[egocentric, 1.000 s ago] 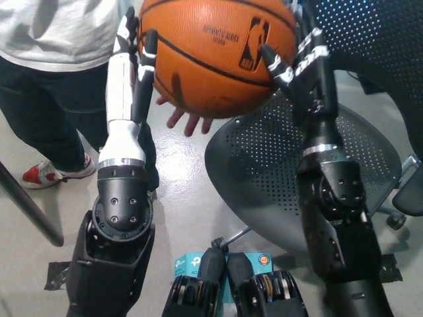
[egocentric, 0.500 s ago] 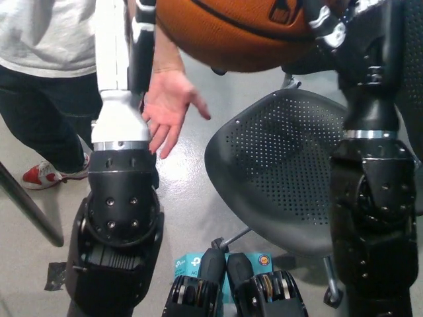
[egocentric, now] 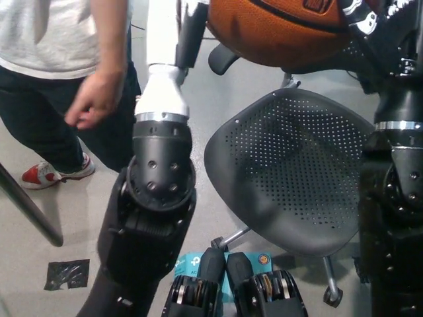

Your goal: The robot grabs the basketball from a person using both hands and then drops it on the black chair in the front

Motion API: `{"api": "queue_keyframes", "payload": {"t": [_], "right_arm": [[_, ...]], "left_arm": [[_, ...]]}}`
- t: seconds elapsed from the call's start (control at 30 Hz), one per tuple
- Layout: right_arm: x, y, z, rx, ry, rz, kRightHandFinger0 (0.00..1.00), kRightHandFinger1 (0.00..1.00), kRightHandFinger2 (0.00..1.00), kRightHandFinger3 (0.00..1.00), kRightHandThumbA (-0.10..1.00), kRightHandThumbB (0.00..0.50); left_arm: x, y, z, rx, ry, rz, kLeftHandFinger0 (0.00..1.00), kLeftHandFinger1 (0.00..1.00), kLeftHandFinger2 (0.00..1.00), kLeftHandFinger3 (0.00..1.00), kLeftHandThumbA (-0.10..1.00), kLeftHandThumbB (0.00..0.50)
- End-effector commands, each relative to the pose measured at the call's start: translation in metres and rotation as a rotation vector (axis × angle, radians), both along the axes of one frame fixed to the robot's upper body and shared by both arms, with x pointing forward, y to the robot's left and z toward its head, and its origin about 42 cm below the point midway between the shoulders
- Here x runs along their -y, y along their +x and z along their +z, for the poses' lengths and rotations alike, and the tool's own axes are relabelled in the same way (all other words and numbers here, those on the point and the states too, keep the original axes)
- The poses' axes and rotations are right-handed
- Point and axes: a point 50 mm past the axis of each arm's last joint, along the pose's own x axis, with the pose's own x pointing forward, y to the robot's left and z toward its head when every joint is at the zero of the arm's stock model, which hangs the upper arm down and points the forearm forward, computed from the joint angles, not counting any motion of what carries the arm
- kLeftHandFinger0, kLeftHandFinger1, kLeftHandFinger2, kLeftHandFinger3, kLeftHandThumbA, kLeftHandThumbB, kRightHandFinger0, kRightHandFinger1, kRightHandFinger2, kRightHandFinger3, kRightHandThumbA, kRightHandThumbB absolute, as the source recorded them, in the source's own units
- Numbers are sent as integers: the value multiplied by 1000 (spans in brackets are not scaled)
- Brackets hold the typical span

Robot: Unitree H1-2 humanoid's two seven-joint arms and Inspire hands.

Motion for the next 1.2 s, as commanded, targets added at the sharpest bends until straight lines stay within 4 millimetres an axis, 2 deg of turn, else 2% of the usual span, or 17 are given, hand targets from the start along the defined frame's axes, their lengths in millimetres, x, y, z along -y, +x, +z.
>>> {"api": "queue_keyframes", "payload": {"t": [0.0,0.07,0.1,0.17,0.37,0.43,0.47,0.5,0.6,0.63,0.73,0.77,0.8,0.93,0.97,1.03,1.17], "right_arm": [[-35,8,36,13,-81,194,1000,1000,1000,1000,1000,124],[-34,8,36,11,-81,194,1000,1000,1000,1000,1000,125],[-26,19,28,-1,-83,195,1000,1000,1000,1000,1000,110],[-16,28,19,-30,-85,181,1000,1000,1000,1000,1000,133],[3,48,-5,-135,-46,72,1000,1000,1000,1000,1000,141],[8,55,-12,-164,-20,77,1000,1000,1000,1000,1000,144],[12,60,-19,-179,-8,91,1000,1000,1000,1000,1000,142],[17,64,-25,-195,-24,78,1000,1000,1000,1000,1000,151],[24,74,-37,-213,-19,72,1000,1000,1000,1000,1000,142],[26,77,-43,-224,-13,74,1000,1000,1000,1000,1000,164],[26,78,-43,-222,-12,75,1000,1000,1000,1000,1000,168],[28,82,-50,-252,9,85,1000,1000,1000,1000,1000,108],[33,92,-71,-345,37,85,1000,1000,1000,1000,1000,80],[34,96,-80,-404,37,70,1000,1000,1000,1000,1000,93],[36,98,-93,-439,49,67,1000,1000,1000,1000,1000,158],[36,100,-102,-455,58,59,1000,1000,1000,1000,1000,194],[35,101,-104,-462,57,53,1000,1000,1000,1000,1000,201]], "left_arm": [[94,-12,38,86,85,-473,1000,1000,1000,1000,1000,227],[94,-12,38,86,84,-474,1000,1000,1000,1000,1000,228],[102,1,31,44,61,-496,1000,1000,1000,1000,1000,223],[110,11,23,-20,39,-517,1000,1000,1000,1000,1000,244],[132,37,2,-106,91,-533,1000,1000,1000,1000,1000,184],[137,44,-3,-141,80,-543,1000,1000,1000,1000,1000,180],[141,49,-8,-195,60,-554,1000,1000,1000,1000,1000,204],[145,53,-12,-207,61,-557,1000,1000,1000,1000,1000,185],[151,62,-23,-230,81,-575,1000,1000,1000,1000,1000,177],[153,66,-27,-250,92,-569,1000,1000,1000,1000,1000,186],[154,67,-27,-247,91,-571,1000,1000,1000,1000,1000,186],[155,71,-34,-279,78,-574,1000,1000,1000,1000,1000,216],[159,80,-53,-356,60,-575,1000,1000,1000,1000,1000,245],[161,85,-62,-398,50,-573,1000,1000,1000,1000,1000,258],[161,89,-75,-420,65,-572,1000,1000,1000,1000,1000,272],[161,92,-83,-437,65,-582,1000,1000,1000,1000,1000,256],[161,94,-86,-437,67,-584,1000,1000,1000,1000,1000,254]]}}
